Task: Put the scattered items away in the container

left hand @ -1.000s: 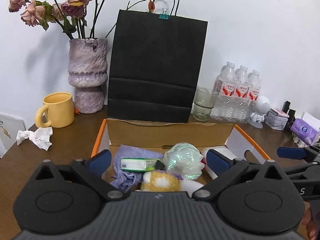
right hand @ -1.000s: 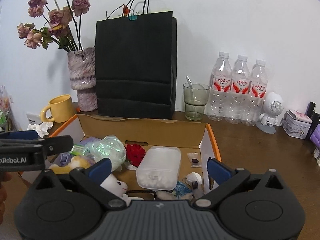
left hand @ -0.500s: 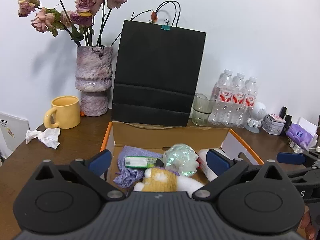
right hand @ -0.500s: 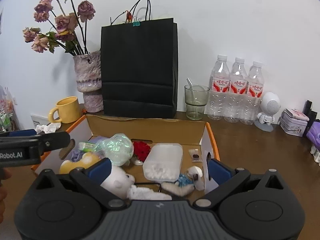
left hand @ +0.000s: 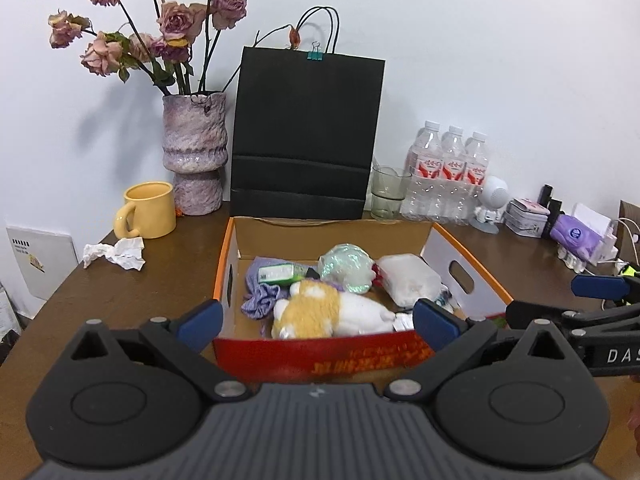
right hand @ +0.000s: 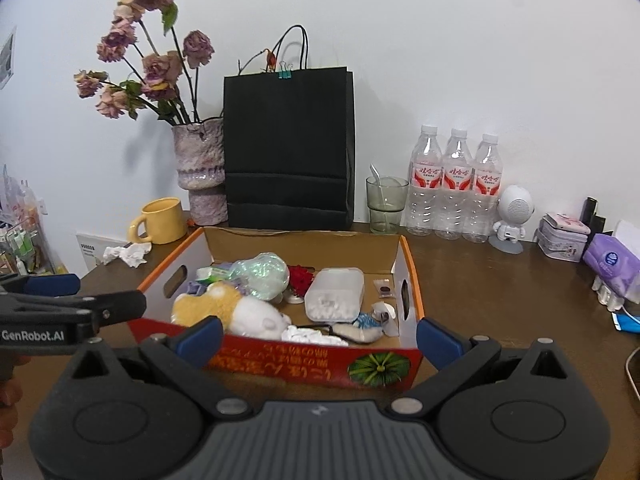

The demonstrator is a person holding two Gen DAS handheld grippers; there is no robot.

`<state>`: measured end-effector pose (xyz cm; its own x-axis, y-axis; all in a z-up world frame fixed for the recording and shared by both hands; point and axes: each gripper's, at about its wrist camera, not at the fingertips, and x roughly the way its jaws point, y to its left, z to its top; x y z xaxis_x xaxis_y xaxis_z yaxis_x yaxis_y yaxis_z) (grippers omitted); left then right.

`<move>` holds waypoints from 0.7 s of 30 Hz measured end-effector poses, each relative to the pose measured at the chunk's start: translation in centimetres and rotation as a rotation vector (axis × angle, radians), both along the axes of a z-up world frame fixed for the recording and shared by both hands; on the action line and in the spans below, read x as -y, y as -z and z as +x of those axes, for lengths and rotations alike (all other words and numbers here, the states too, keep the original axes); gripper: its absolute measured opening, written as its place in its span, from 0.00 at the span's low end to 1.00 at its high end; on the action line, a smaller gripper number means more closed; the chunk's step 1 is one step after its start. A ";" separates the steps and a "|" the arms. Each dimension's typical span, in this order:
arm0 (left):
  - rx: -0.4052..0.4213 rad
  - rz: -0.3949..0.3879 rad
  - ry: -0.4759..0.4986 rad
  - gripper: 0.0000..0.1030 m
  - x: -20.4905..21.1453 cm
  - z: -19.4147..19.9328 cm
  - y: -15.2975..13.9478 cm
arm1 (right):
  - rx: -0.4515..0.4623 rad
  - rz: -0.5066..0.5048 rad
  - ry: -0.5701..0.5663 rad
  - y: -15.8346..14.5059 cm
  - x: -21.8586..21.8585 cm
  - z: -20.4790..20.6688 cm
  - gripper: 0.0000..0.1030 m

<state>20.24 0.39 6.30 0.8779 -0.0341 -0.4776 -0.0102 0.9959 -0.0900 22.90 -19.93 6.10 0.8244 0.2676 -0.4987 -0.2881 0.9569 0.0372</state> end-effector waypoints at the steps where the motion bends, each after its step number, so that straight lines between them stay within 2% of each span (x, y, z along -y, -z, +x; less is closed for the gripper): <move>1: 0.000 -0.004 0.002 1.00 0.0 -0.4 0.0 | 0.001 0.000 -0.001 -0.1 0.1 -0.5 1.00; 10: -0.008 -0.009 0.002 1.00 0.1 -2.6 -0.1 | 0.001 0.000 0.000 -0.3 0.3 -2.9 1.00; 21: -0.012 0.003 0.006 1.00 0.5 -3.3 0.0 | -0.003 0.000 -0.004 -0.1 0.4 -3.7 1.00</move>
<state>16.98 -0.14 6.28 0.8717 -0.0381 -0.4885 -0.0052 0.9962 -0.0869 19.23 -20.32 6.20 0.8217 0.2709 -0.5014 -0.2917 0.9557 0.0384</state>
